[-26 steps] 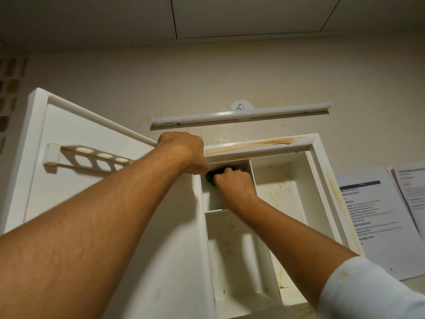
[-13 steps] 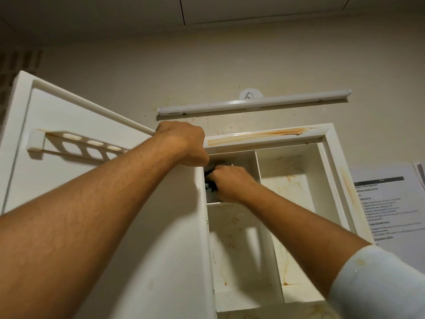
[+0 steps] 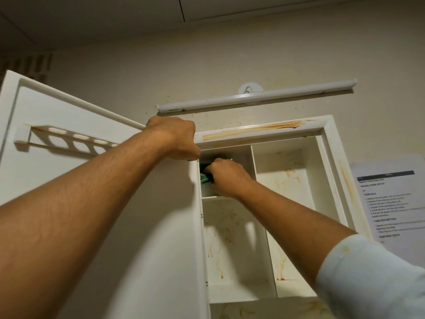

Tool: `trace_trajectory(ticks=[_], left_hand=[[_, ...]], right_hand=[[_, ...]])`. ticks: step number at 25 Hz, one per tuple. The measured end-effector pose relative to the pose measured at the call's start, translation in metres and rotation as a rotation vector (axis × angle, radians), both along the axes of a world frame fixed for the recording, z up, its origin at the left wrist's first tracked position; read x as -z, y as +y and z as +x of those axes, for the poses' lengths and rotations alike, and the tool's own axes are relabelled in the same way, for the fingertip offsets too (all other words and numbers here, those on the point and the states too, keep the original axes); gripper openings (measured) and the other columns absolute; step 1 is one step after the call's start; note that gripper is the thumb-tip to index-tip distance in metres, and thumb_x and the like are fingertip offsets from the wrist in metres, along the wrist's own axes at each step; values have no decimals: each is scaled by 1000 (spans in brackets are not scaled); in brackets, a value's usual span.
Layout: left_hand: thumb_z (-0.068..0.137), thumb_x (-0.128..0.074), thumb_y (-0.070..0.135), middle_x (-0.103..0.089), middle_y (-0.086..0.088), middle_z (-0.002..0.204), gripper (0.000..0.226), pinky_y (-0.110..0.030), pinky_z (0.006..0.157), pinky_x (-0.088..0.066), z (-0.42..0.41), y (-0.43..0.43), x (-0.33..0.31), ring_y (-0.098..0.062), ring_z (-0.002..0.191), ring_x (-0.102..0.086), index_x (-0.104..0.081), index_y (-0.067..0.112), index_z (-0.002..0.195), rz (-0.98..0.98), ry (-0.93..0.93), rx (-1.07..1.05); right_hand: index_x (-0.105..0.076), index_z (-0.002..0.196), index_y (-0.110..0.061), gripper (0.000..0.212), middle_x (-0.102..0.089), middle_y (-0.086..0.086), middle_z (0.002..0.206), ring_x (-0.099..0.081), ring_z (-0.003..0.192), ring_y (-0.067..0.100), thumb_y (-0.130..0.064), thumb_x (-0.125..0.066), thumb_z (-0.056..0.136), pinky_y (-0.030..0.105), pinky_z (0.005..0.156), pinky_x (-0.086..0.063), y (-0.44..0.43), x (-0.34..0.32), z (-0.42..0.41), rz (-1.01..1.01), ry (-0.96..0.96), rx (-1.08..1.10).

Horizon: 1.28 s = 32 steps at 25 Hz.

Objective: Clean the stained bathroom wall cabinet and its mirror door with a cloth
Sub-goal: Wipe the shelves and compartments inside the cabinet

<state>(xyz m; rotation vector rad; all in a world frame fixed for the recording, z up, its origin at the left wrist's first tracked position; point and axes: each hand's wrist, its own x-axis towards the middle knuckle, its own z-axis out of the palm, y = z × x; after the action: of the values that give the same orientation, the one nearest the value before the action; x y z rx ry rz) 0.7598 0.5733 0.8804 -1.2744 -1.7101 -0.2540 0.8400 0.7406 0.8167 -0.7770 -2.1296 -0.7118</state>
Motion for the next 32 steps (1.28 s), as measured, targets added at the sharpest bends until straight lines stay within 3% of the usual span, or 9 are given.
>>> trace_trajectory(ticks=[4, 7, 11, 14, 19, 23, 24, 28, 32], left_hand=[[88, -63, 41, -55, 3, 84, 27, -38, 76, -43, -4, 1, 1, -20, 86, -57, -51, 22, 104, 17, 3, 18], [88, -64, 44, -55, 4, 84, 29, -38, 76, -42, -3, 0, 1, -20, 87, -57, -52, 24, 106, 20, -13, 38], [86, -62, 46, -60, 2, 92, 30, -38, 75, -40, -1, 0, 2, -22, 91, -58, -53, 25, 105, 14, 1, 13], [88, -60, 46, -60, 1, 90, 30, -38, 76, -43, -1, 2, 2, -22, 89, -59, -52, 24, 107, 21, 21, -3], [89, -60, 46, -57, 2, 85, 29, -37, 75, -44, -5, 0, 2, -19, 85, -57, -51, 24, 106, 14, 28, 17], [88, -60, 48, -58, 3, 88, 31, -35, 72, -42, -5, 2, 1, -17, 84, -56, -49, 26, 108, 14, 46, 19], [88, -60, 48, -59, 3, 90, 33, -35, 70, -42, -6, 2, 1, -17, 85, -56, -49, 27, 110, 17, 45, 11], [88, -60, 50, -61, 3, 94, 36, -36, 74, -45, -8, 8, -1, -19, 88, -58, -49, 27, 113, 24, 49, -3], [87, -61, 48, -61, 3, 91, 31, -36, 73, -40, -2, -1, 1, -19, 87, -58, -51, 27, 108, -13, 12, 0]], right_hand=[[-67, 134, -20, 42, -65, 6, 124, -63, 104, 28, -9, -61, 94, 33, 77, -47, -2, -15, 4, -9, -400, 91], [-69, 128, -19, 31, -70, 5, 117, -62, 96, 25, -16, -61, 98, 33, 77, -48, -15, -15, 16, -53, -481, 191], [-68, 100, -13, 13, -61, 0, 87, -63, 83, 23, -19, -57, 99, 39, 78, -57, -17, -11, 28, 88, -111, 228], [-60, 80, -15, 14, -62, 4, 84, -61, 81, 27, -5, -57, 88, 33, 63, -48, -18, -3, 4, -183, -4, -34], [-73, 119, -16, 31, -67, 2, 103, -60, 92, 25, -10, -56, 94, 34, 75, -48, -15, -8, 17, -225, -254, 60], [-70, 106, -16, 15, -65, 1, 93, -64, 84, 20, -15, -62, 94, 37, 77, -55, -17, -6, 21, -131, 176, -94], [-69, 103, -15, 12, -63, 1, 91, -62, 82, 21, -13, -63, 92, 37, 74, -53, -17, -1, 11, -92, 186, -95], [-60, 90, -17, 8, -59, 4, 90, -63, 87, 30, -10, -63, 88, 32, 69, -41, -14, 1, -4, -128, -12, -20], [-71, 121, -9, 32, -71, 11, 113, -63, 92, 30, -7, -54, 95, 31, 72, -44, -26, -13, 13, -238, -387, 144]])
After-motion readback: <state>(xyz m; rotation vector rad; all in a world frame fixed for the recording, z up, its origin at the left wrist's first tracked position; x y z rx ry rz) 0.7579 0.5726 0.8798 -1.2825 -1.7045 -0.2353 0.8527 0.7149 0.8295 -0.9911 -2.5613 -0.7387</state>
